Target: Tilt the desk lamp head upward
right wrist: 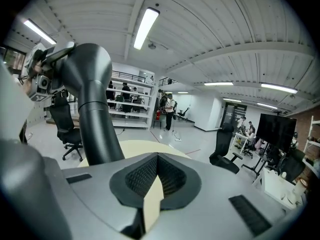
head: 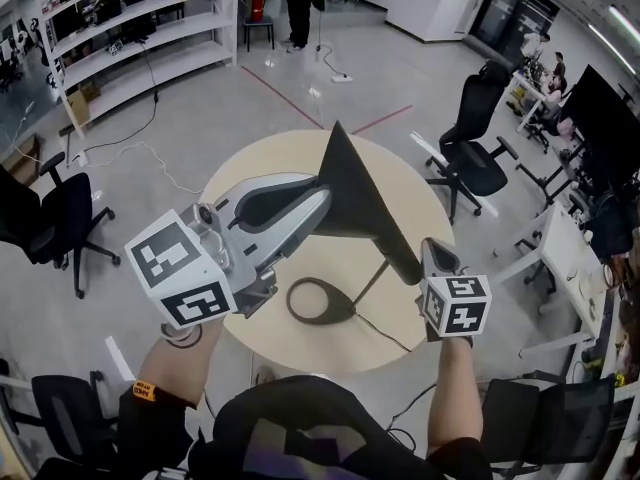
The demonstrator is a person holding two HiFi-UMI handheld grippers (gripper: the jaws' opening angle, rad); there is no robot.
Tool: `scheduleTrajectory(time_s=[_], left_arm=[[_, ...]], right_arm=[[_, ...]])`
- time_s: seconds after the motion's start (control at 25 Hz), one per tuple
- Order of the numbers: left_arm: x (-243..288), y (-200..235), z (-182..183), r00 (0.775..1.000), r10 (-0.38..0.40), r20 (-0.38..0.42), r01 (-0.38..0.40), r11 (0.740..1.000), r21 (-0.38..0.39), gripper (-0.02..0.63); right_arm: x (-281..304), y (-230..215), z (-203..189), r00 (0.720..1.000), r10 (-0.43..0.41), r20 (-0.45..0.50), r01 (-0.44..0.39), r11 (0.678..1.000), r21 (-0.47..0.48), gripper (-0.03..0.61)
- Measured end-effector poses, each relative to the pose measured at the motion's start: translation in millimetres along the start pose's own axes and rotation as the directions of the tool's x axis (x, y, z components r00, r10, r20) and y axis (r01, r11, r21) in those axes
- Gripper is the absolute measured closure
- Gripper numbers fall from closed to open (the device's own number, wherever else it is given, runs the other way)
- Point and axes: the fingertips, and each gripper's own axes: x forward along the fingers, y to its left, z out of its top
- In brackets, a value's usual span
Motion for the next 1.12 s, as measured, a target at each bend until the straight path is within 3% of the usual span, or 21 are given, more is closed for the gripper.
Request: scheduleTrajectory(time_s=[0.36,0.68,1.0,1.12], left_arm=[[28,-24,11,0.999,-0.034,-0.014,0.035,0.998,0.048,0.531],[35,-28,12,1.000,-0.006,-0.028,0.008,0.997,0.073,0.531],[30,-33,16,0.999,0.034,0.030,-0.036,0.995,0.088,0.531],[22,-32,17,0.997,0.040,0.071,-0.044,0.998,0.052,0.531]], right_arm=[[-2,6,-17,1.000,0.023,-0.010,-0.023,1.000,0.021,0.565],[-2,8,-20,0.999,0.048,-0.004,-0.047,0.998,0.030,0.565],[-11,1,-24,0.997,0.030,0.065,-0.036,0.994,0.099,0.565],[-18,1,-27,0.996,0.016,0.093,-0.026,0.993,0.114,0.565]])
